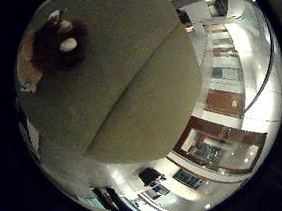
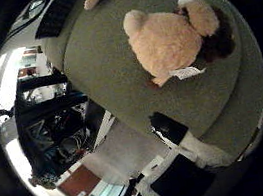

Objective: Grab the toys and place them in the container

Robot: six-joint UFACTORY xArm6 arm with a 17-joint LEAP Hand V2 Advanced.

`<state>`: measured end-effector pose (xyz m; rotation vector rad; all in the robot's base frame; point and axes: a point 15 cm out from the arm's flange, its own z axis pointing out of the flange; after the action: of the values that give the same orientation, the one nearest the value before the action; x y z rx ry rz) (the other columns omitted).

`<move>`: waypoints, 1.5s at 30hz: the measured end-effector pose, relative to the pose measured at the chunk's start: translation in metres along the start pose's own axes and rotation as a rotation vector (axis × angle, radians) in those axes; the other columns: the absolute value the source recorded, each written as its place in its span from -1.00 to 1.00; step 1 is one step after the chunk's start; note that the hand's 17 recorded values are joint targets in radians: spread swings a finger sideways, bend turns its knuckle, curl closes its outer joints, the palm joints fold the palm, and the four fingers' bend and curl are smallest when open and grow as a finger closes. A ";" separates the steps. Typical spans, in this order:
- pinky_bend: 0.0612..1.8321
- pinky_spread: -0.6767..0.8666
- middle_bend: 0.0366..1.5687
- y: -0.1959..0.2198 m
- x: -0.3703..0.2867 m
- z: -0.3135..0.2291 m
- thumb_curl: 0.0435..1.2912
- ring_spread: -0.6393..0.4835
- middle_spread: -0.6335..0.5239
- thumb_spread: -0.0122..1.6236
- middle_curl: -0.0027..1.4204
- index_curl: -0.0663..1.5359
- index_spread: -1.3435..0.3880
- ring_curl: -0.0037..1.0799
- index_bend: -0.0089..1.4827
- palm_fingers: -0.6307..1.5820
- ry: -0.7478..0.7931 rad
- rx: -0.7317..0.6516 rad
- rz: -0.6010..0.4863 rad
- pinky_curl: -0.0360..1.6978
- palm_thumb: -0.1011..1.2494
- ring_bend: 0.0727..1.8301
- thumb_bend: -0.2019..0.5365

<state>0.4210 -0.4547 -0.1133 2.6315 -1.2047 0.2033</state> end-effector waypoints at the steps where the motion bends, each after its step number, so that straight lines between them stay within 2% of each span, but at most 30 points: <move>1: -0.49 0.27 -0.81 -0.002 -0.001 0.005 -0.52 0.33 0.03 0.26 -0.58 -0.54 0.05 -0.51 -0.75 -0.35 -0.003 0.000 -0.002 -0.81 0.15 -0.72 -0.51; 7: -0.52 0.25 -0.80 -0.009 -0.020 0.025 -0.52 0.30 0.03 0.25 -0.57 -0.53 0.03 -0.51 -0.73 -0.31 -0.038 0.001 -0.007 -0.82 0.16 -0.74 -0.52; 11: -0.56 0.25 -0.78 -0.015 -0.026 0.029 -0.52 0.21 0.00 0.24 -0.57 -0.51 0.02 -0.52 -0.71 -0.17 -0.047 0.002 -0.016 -0.85 0.17 -0.72 -0.52; 12: -0.59 0.24 -0.75 -0.016 -0.026 0.029 -0.52 0.12 -0.05 0.24 -0.56 -0.50 0.02 -0.52 -0.67 0.01 -0.046 0.003 -0.018 -0.88 0.17 -0.64 -0.52; 14: -0.57 0.05 -0.59 -0.015 -0.024 0.027 -0.51 -0.20 -0.19 0.25 -0.49 -0.48 0.03 -0.42 -0.69 0.33 -0.043 0.003 -0.018 -0.93 0.19 -0.41 -0.52; 15: -0.45 -0.15 -0.48 -0.014 -0.020 0.024 -0.51 -0.29 -0.25 0.25 -0.43 -0.46 0.03 -0.35 -0.70 0.57 -0.036 0.003 -0.019 -0.93 0.20 -0.31 -0.51; 16: -0.29 -0.34 -0.39 -0.010 -0.015 0.020 -0.51 -0.34 -0.30 0.26 -0.37 -0.40 0.02 -0.25 -0.64 0.73 -0.028 0.004 -0.015 -0.88 0.22 -0.21 -0.50; 19: 0.14 -0.56 -0.08 0.022 0.001 0.007 -0.50 -0.40 -0.39 0.29 -0.16 -0.22 -0.02 -0.02 -0.40 0.72 0.007 0.004 0.028 -0.70 0.29 0.03 -0.49; 22: 0.46 -0.52 0.19 0.052 -0.013 0.001 -0.48 -0.42 -0.42 0.31 0.06 0.02 -0.04 0.19 -0.07 0.62 -0.013 -0.001 0.044 -0.54 0.37 0.23 -0.48; 26: 0.63 -0.44 0.39 0.069 -0.026 -0.013 -0.46 -0.42 -0.40 0.33 0.24 0.24 0.01 0.39 0.20 0.53 -0.028 -0.002 0.045 -0.42 0.42 0.33 -0.49; 30: 0.67 -0.40 0.50 0.067 -0.041 -0.030 -0.45 -0.42 -0.34 0.39 0.32 0.33 0.07 0.52 0.29 0.52 -0.043 0.002 0.040 -0.35 0.49 0.36 -0.48; 36: 0.68 -0.38 0.55 0.048 -0.053 -0.078 -0.42 -0.42 -0.28 0.48 0.36 0.39 0.14 0.66 0.34 0.51 -0.032 0.021 0.040 -0.27 0.58 0.35 -0.47; 45: 0.64 -0.35 0.55 -0.024 -0.059 -0.167 -0.38 -0.44 -0.24 0.53 0.37 0.41 0.18 0.79 0.36 0.51 0.022 0.109 0.076 -0.19 0.61 0.31 -0.48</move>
<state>0.3968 -0.3510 0.0300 2.6694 -1.3225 0.3191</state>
